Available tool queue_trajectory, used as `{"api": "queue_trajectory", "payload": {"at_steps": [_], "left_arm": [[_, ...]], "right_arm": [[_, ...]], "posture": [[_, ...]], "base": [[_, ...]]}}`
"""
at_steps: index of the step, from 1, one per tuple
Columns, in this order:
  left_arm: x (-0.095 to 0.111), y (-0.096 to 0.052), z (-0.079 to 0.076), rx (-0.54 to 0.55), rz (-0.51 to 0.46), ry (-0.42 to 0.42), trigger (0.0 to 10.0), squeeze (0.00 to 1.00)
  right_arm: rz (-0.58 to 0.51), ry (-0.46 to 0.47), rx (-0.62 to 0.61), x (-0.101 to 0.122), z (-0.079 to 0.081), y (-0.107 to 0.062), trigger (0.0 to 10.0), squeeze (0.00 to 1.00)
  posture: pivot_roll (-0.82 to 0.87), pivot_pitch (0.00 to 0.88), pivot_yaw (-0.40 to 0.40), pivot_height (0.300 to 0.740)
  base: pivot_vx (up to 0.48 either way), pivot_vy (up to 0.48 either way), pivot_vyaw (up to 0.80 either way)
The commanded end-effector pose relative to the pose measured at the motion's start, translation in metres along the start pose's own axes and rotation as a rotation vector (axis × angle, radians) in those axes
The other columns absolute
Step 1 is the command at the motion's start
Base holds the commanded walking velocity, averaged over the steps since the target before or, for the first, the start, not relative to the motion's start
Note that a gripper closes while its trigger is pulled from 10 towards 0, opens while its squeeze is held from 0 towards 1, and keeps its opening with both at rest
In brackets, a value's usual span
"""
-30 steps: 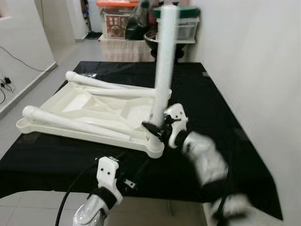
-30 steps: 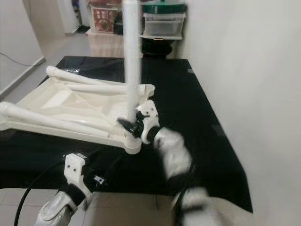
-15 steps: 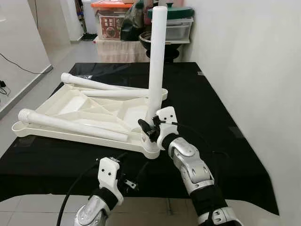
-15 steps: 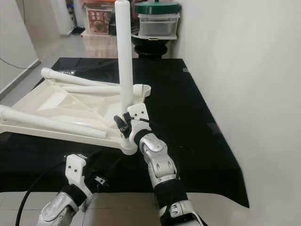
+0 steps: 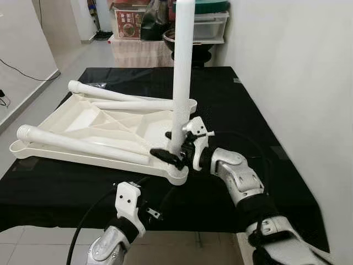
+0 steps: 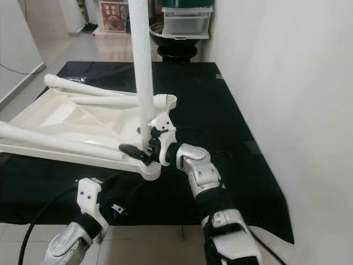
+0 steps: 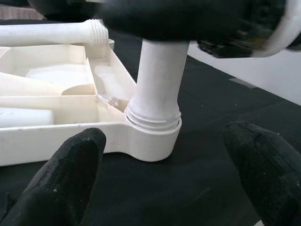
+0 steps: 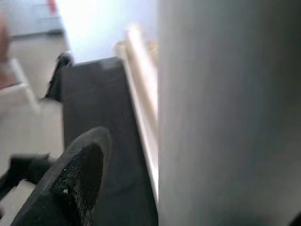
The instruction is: Building children table
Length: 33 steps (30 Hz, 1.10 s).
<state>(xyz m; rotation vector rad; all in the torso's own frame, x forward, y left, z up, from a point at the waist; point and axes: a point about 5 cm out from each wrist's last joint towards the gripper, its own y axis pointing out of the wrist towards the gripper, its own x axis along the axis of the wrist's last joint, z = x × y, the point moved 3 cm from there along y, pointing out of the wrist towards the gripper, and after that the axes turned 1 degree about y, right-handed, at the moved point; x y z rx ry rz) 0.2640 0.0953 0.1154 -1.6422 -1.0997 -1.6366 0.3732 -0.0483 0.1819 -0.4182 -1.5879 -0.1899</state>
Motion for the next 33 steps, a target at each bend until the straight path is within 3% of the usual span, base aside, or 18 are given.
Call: {"api": "queue_trajectory", "payload": {"at_steps": [1,3,4,5,6,13,19,21,22,23,24,26,28,33], "left_arm": [[-0.004,-0.002,-0.002,0.0,0.021,-0.003,10.0,0.0],[-0.004,-0.002,-0.002,0.0,0.021,-0.002,10.0,0.0],[-0.004,-0.002,-0.002,0.0,0.021,-0.002,10.0,0.0],[-0.004,-0.002,-0.002,0.0,0.021,-0.002,10.0,0.0],[-0.004,-0.002,-0.002,0.001,0.021,-0.001,10.0,0.0],[-0.004,-0.002,-0.002,0.0,0.022,-0.002,10.0,0.0],[-0.004,-0.002,-0.002,-0.002,0.021,-0.003,10.0,0.0],[-0.003,-0.003,-0.002,0.0,0.02,-0.002,10.0,0.0],[-0.003,-0.003,-0.002,0.0,0.02,-0.002,10.0,0.0],[-0.002,-0.006,-0.001,0.003,0.02,0.003,10.0,0.0],[-0.002,-0.006,-0.001,0.003,0.02,0.003,10.0,0.0],[-0.002,-0.007,0.0,0.001,0.024,0.011,10.0,0.0],[-0.002,-0.007,0.001,-0.001,0.027,0.014,10.0,0.0],[-0.003,-0.006,0.001,-0.005,0.03,0.014,10.0,0.0]], "right_arm": [[0.025,-0.01,0.084,-0.002,0.007,0.007,10.0,0.0],[0.022,-0.008,0.095,0.0,0.006,0.006,10.0,0.0],[0.023,-0.004,0.122,0.001,0.005,0.005,3.9,0.0],[0.023,-0.004,0.122,0.001,0.005,0.005,3.9,0.0],[0.022,0.0,0.146,0.002,0.005,0.003,0.0,0.0],[0.033,-0.001,0.168,-0.002,0.001,-0.003,0.0,0.0],[0.036,0.029,-0.027,-0.017,-0.014,-0.014,0.0,0.0],[0.049,0.085,-0.223,-0.036,-0.021,-0.02,0.0,0.0],[0.049,0.085,-0.223,-0.036,-0.021,-0.02,0.0,0.0],[0.089,0.297,-0.733,-0.077,-0.016,-0.032,0.0,0.0],[0.089,0.297,-0.733,-0.077,-0.016,-0.032,0.0,0.0],[0.119,0.344,-0.78,-0.09,0.014,-0.028,0.0,0.0],[0.11,0.341,-0.741,-0.089,0.022,-0.022,0.0,0.0],[0.07,0.283,-0.744,-0.076,0.006,-0.012,0.0,0.0]], "posture": [[0.04,0.073,-0.043,0.74],[0.04,0.073,-0.043,0.74],[0.04,0.074,-0.043,0.74],[0.04,0.074,-0.043,0.74],[0.04,0.074,-0.042,0.74],[0.04,0.074,-0.041,0.74],[0.04,0.08,-0.041,0.74],[0.04,0.085,-0.046,0.74],[0.04,0.085,-0.046,0.74],[0.05,0.088,-0.04,0.74],[0.05,0.088,-0.04,0.74],[0.07,0.097,-0.035,0.74],[0.06,0.09,-0.029,0.74],[0.06,0.079,-0.031,0.74]], "base": [[0.0,0.0,0.0],[0.0,0.0,0.0],[0.0,0.0,0.0],[0.0,0.0,0.0],[0.0,0.0,0.0],[0.0,0.0,0.0],[0.0,0.0,0.0],[0.0,0.0,0.0],[0.0,0.0,0.0],[0.0,0.0,0.0],[0.0,0.0,0.0],[0.0,0.0,0.0],[0.0,0.0,0.0],[0.0,0.0,0.0]]}}
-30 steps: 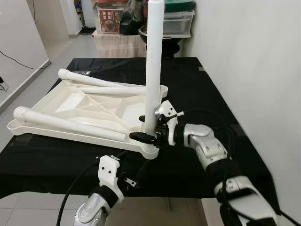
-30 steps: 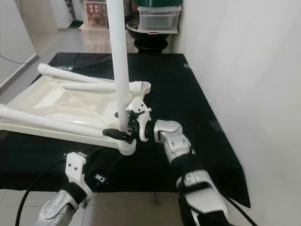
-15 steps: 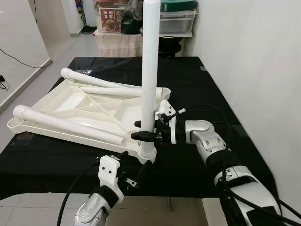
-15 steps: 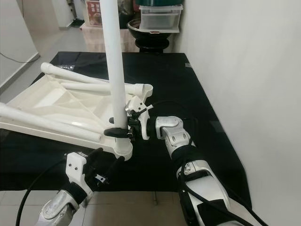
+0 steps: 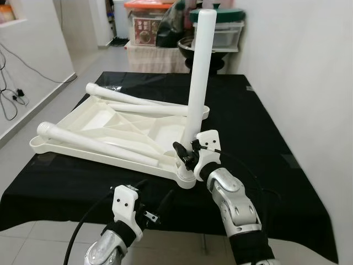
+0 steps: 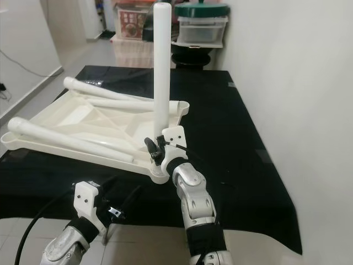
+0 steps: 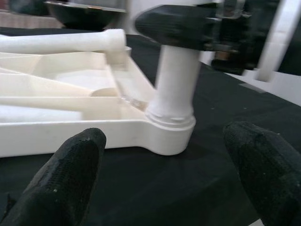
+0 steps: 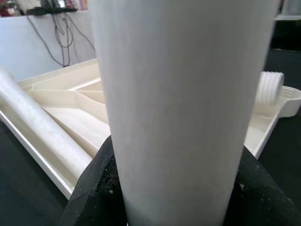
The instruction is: Building children table
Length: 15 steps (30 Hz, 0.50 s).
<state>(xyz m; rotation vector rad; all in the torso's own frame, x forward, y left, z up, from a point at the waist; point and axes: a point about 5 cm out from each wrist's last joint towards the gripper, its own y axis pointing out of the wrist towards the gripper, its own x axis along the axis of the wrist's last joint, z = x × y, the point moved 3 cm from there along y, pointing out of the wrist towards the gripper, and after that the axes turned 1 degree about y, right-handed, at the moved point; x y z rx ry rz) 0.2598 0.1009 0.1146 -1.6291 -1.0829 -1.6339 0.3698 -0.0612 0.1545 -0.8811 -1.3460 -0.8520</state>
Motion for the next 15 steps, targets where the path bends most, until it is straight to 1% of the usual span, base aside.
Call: {"api": "queue_trajectory", "payload": {"at_steps": [1,2,3,4,5,7,8,9,10,11,12,13,14,15], "left_arm": [[-0.003,0.0,-0.001,-0.011,0.018,0.0,10.0,0.0],[-0.003,0.0,-0.001,-0.011,0.018,0.0,10.0,0.0],[-0.004,0.0,-0.001,-0.011,0.018,0.0,10.0,0.0],[-0.004,0.0,-0.001,-0.007,0.017,0.001,10.0,0.0],[-0.004,0.0,-0.001,-0.007,0.017,0.001,10.0,0.0],[-0.004,0.001,-0.001,-0.002,0.016,0.001,10.0,0.0],[-0.004,0.001,-0.001,-0.002,0.016,0.001,10.0,0.0],[-0.004,0.001,-0.001,-0.002,0.016,0.001,10.0,0.0],[-0.004,0.001,-0.001,-0.003,0.017,0.0,10.0,0.0],[-0.005,0.002,-0.001,-0.004,0.018,-0.001,10.0,0.0],[-0.005,0.002,-0.002,-0.006,0.019,-0.003,10.0,0.0],[-0.005,0.002,-0.002,-0.008,0.019,-0.004,10.0,0.0],[-0.005,0.002,-0.002,-0.008,0.019,-0.004,10.0,0.0],[-0.006,0.002,-0.002,-0.01,0.02,-0.005,10.0,0.0]], "right_arm": [[0.163,0.057,-0.008,-0.041,-0.003,0.0,0.0,0.0],[0.163,0.057,-0.008,-0.041,-0.003,0.0,0.0,0.0],[0.149,0.046,0.018,-0.034,-0.002,0.006,1.5,0.0],[0.138,0.029,0.015,-0.028,-0.002,0.009,10.0,0.0],[0.138,0.029,0.015,-0.028,-0.002,0.009,10.0,0.0],[0.115,0.015,0.0,-0.017,-0.005,0.013,10.0,0.0],[0.089,0.034,0.069,-0.009,-0.003,0.017,10.0,1.0],[0.089,0.034,0.069,-0.009,-0.003,0.017,10.0,1.0],[0.066,0.047,0.154,-0.001,0.002,0.018,10.0,1.0],[0.053,0.054,0.212,0.005,0.006,0.018,10.0,1.0],[0.033,0.042,0.303,0.013,0.01,0.018,10.0,1.0],[0.024,0.03,0.353,0.017,0.011,0.017,10.0,1.0],[0.024,0.03,0.353,0.017,0.011,0.017,10.0,1.0],[0.021,0.008,0.412,0.02,0.011,0.016,10.0,0.87]], "posture": [[0.06,0.075,-0.033,0.74],[0.06,0.075,-0.033,0.74],[0.06,0.075,-0.033,0.74],[0.06,0.069,-0.034,0.74],[0.06,0.069,-0.034,0.74],[0.07,0.067,-0.035,0.74],[0.07,0.063,-0.035,0.74],[0.07,0.063,-0.035,0.74],[0.07,0.058,-0.034,0.74],[0.07,0.058,-0.034,0.74],[0.07,0.054,-0.033,0.74],[0.07,0.053,-0.034,0.74],[0.07,0.053,-0.034,0.74],[0.07,0.048,-0.034,0.74]], "base": [[0.0,0.0,0.0],[0.0,0.0,0.0],[0.0,0.0,0.0],[0.0,0.0,0.0],[0.0,0.0,0.0],[0.0,0.0,0.0],[0.0,0.0,0.0],[0.0,0.0,0.0],[0.0,0.0,0.0],[0.0,0.0,0.0],[0.0,0.0,0.0],[0.0,0.0,0.0],[0.0,0.0,0.0],[0.0,0.0,0.0]]}}
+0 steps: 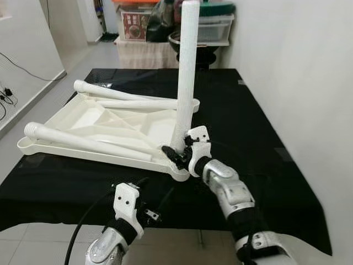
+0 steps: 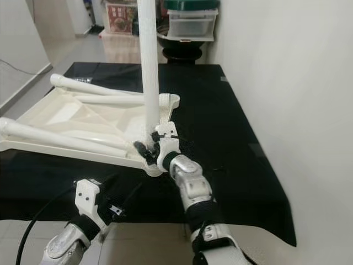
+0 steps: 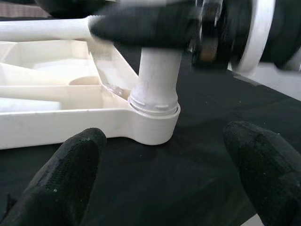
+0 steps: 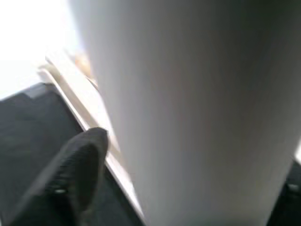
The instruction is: Building children table
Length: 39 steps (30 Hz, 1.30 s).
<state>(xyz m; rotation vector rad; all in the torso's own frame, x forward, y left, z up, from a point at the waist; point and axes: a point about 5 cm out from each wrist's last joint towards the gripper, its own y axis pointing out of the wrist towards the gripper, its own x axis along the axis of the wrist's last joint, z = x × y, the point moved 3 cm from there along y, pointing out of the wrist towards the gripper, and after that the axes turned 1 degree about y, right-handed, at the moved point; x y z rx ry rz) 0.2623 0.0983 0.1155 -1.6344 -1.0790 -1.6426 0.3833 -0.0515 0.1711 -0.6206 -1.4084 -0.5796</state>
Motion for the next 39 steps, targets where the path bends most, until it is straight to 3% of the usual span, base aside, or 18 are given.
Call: {"api": "queue_trajectory", "payload": {"at_steps": [1,2,3,8,12,13,15,16,25,28,30,31,33,34,35,37,38,39], "left_arm": [[-0.006,-0.001,-0.001,0.0,0.022,-0.005,10.0,0.0],[-0.006,-0.001,-0.001,0.0,0.022,-0.005,10.0,0.0],[-0.006,0.0,-0.003,-0.01,0.02,-0.011,10.0,0.0],[-0.006,0.001,-0.007,-0.046,0.013,-0.026,10.0,0.0],[-0.006,0.001,-0.008,-0.057,0.016,-0.027,10.0,0.0],[-0.006,0.002,-0.008,-0.059,0.016,-0.027,10.0,0.0],[-0.006,0.002,-0.008,-0.059,0.016,-0.027,10.0,0.0],[-0.005,0.001,-0.008,-0.06,0.017,-0.014,10.0,0.0],[0.005,-0.004,-0.002,-0.031,0.003,0.03,10.0,0.0],[0.01,-0.009,0.003,-0.013,-0.003,0.035,10.0,0.0],[0.014,-0.014,0.008,0.007,-0.007,0.043,10.0,0.0],[0.014,-0.014,0.008,0.007,-0.007,0.043,10.0,0.0],[0.016,-0.016,0.009,0.015,-0.009,0.047,10.0,0.0],[0.016,-0.016,0.009,0.015,-0.009,0.047,10.0,0.0],[0.018,-0.016,0.008,0.018,-0.014,0.037,10.0,0.0],[0.018,-0.016,0.008,0.018,-0.014,0.037,10.0,0.0],[0.019,-0.016,0.008,0.02,-0.019,0.027,10.0,0.0],[0.019,-0.016,0.008,0.02,-0.019,0.027,10.0,0.0]], "right_arm": [[-0.006,-0.012,0.067,0.002,0.007,0.003,10.0,0.87],[-0.006,-0.012,0.067,0.002,0.007,0.003,10.0,0.87],[0.034,-0.064,0.224,0.002,0.009,-0.001,10.0,0.0],[0.134,-0.126,0.358,-0.011,0.005,-0.005,10.0,0.0],[0.169,-0.117,0.341,-0.015,0.001,-0.004,10.0,0.0],[0.174,-0.115,0.336,-0.016,0.0,-0.003,9.3,0.0],[0.174,-0.115,0.336,-0.016,0.0,-0.003,9.3,0.0],[0.185,-0.096,0.3,-0.017,-0.006,-0.003,0.0,0.0],[0.217,-0.065,0.192,-0.031,-0.022,-0.013,0.0,0.0],[0.228,-0.038,0.073,-0.044,-0.037,-0.026,0.0,0.0],[0.248,-0.012,-0.147,-0.062,-0.06,-0.045,0.0,0.0],[0.248,-0.012,-0.147,-0.062,-0.06,-0.045,0.0,0.0],[0.227,0.021,-0.519,-0.071,-0.086,-0.067,0.0,0.0],[0.227,0.021,-0.519,-0.071,-0.086,-0.067,0.0,0.0],[0.241,0.041,-0.593,-0.085,-0.07,-0.075,0.0,0.0],[0.241,0.041,-0.593,-0.085,-0.07,-0.075,0.0,0.0],[0.247,0.074,-0.611,-0.091,-0.046,-0.076,0.0,0.0],[0.247,0.074,-0.611,-0.091,-0.046,-0.076,0.0,0.0]], "posture": [[0.07,0.048,-0.034,0.74],[0.07,0.048,-0.034,0.74],[0.07,0.042,-0.039,0.74],[0.08,0.035,-0.045,0.74],[0.08,0.031,-0.046,0.74],[0.08,0.031,-0.046,0.74],[0.08,0.031,-0.046,0.74],[0.08,0.032,-0.045,0.74],[0.07,0.04,-0.035,0.74],[0.06,0.049,-0.036,0.74],[0.05,0.059,-0.037,0.74],[0.05,0.059,-0.037,0.74],[0.04,0.064,-0.044,0.74],[0.04,0.064,-0.044,0.74],[0.03,0.07,-0.051,0.74],[0.03,0.07,-0.051,0.74],[0.02,0.092,-0.027,0.74],[0.02,0.092,-0.027,0.74]], "base": [[0.0,0.0,0.0],[0.0,0.0,0.0],[0.0,0.0,0.0],[0.0,0.0,0.0],[0.0,0.0,0.0],[0.0,0.0,0.0],[0.0,0.0,0.0],[0.0,0.0,0.0],[0.0,0.0,0.0],[0.0,0.0,0.0],[0.0,0.0,0.0],[0.0,0.0,0.0],[0.0,0.0,0.0],[0.0,0.0,0.0],[0.0,0.0,0.0],[0.0,0.0,0.0],[0.0,0.0,0.0],[0.0,0.0,0.0]]}}
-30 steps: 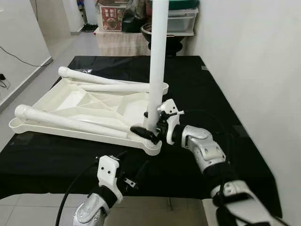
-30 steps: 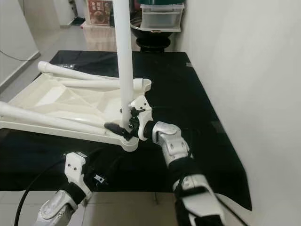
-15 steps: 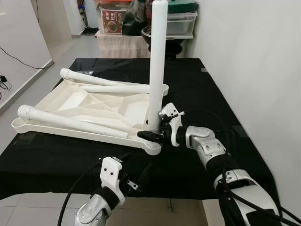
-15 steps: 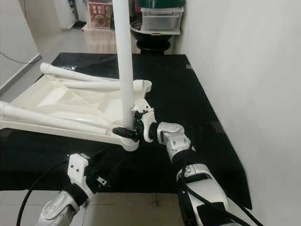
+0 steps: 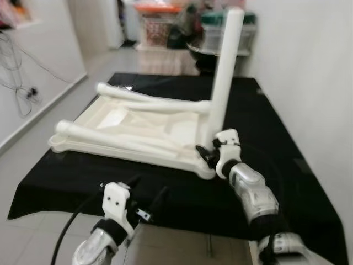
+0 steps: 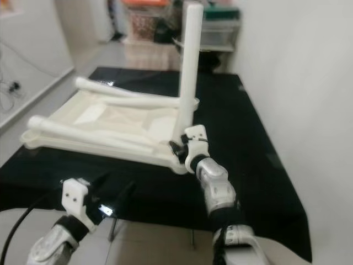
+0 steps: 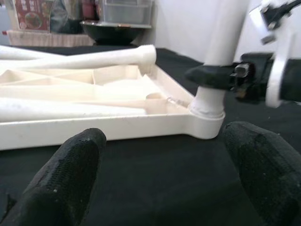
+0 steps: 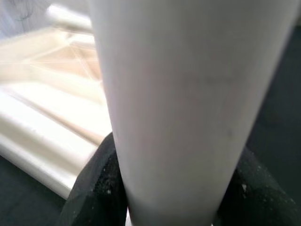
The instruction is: Building children table
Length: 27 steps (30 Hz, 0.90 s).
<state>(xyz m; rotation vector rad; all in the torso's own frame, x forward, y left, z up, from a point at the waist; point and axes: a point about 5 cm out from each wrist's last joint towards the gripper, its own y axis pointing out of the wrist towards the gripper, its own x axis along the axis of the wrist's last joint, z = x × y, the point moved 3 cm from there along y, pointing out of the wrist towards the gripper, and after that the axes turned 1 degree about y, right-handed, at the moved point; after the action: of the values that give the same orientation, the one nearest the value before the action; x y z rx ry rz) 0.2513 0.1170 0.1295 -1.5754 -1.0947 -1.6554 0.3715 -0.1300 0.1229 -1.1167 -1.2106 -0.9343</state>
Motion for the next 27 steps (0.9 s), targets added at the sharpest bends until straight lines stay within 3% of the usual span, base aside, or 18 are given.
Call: {"api": "queue_trajectory", "payload": {"at_steps": [1,5,7,11,12,14,16,17,19,20,24,25,26,27], "left_arm": [[0.002,0.003,-0.003,-0.007,-0.005,-0.029,10.0,0.0],[-0.001,0.004,-0.005,-0.012,-0.001,-0.044,10.0,0.0],[-0.005,0.006,-0.006,-0.005,0.007,-0.064,10.0,0.0],[-0.006,0.005,-0.005,0.005,0.011,-0.071,10.0,0.0],[-0.007,0.005,-0.004,0.011,0.014,-0.074,10.0,0.0],[-0.008,0.006,-0.003,0.011,0.02,-0.073,10.0,0.0],[-0.008,0.006,-0.003,0.011,0.02,-0.073,10.0,0.0],[-0.008,0.007,-0.003,0.01,0.021,-0.072,10.0,0.0],[-0.008,0.008,-0.003,0.009,0.023,-0.072,10.0,0.0],[-0.008,0.008,-0.003,0.008,0.024,-0.072,10.0,0.0],[-0.008,0.009,-0.003,0.008,0.024,-0.072,10.0,0.0],[-0.008,0.009,-0.004,0.006,0.024,-0.071,10.0,0.0],[-0.008,0.009,-0.004,0.006,0.024,-0.071,10.0,0.0],[-0.008,0.009,-0.004,0.004,0.024,-0.07,10.0,0.0]], "right_arm": [[0.173,0.024,-0.024,-0.041,0.008,-0.014,0.0,0.0],[0.142,0.027,0.013,-0.03,0.017,-0.005,0.0,0.0],[0.093,0.016,0.066,-0.011,0.021,0.014,0.0,0.0],[0.08,0.015,0.077,-0.005,0.021,0.018,0.0,0.0],[0.062,0.001,0.105,0.002,0.022,0.022,10.0,0.0],[0.016,-0.001,0.197,0.019,0.03,0.025,10.0,0.0],[0.016,-0.001,0.197,0.019,0.03,0.025,10.0,0.0],[-0.025,0.008,0.287,0.03,0.035,0.025,10.0,1.0],[-0.081,-0.031,0.512,0.044,0.05,0.017,10.0,1.0],[-0.086,-0.074,0.614,0.048,0.054,0.012,10.0,0.92],[-0.083,-0.105,0.675,0.049,0.056,0.009,10.0,0.92],[-0.07,-0.131,0.734,0.05,0.056,0.007,10.0,0.0],[-0.07,-0.131,0.734,0.05,0.056,0.007,10.0,0.0],[-0.045,-0.174,0.827,0.049,0.057,0.006,10.0,0.0]], "posture": [[0.01,0.068,-0.014,0.74],[0.02,0.072,-0.018,0.74],[0.03,0.064,-0.014,0.74],[0.03,0.064,-0.014,0.74],[0.03,0.058,-0.007,0.74],[0.03,0.055,-0.005,0.74],[0.03,0.055,-0.005,0.74],[0.03,0.054,-0.006,0.74],[0.04,0.052,-0.003,0.74],[0.04,0.051,-0.004,0.74],[0.04,0.051,-0.004,0.74],[0.04,0.051,-0.007,0.74],[0.04,0.051,-0.007,0.74],[0.04,0.049,-0.006,0.74]], "base": [[0.0,0.0,0.0],[0.0,0.0,0.0],[0.0,0.0,0.0],[0.0,0.0,0.0],[0.0,0.0,0.0],[0.0,0.0,0.0],[0.0,0.0,0.0],[0.0,0.0,0.0],[0.0,0.0,0.0],[0.0,0.0,0.0],[0.0,0.0,0.0],[0.0,0.0,0.0],[0.0,0.0,0.0],[0.0,0.0,0.0]]}}
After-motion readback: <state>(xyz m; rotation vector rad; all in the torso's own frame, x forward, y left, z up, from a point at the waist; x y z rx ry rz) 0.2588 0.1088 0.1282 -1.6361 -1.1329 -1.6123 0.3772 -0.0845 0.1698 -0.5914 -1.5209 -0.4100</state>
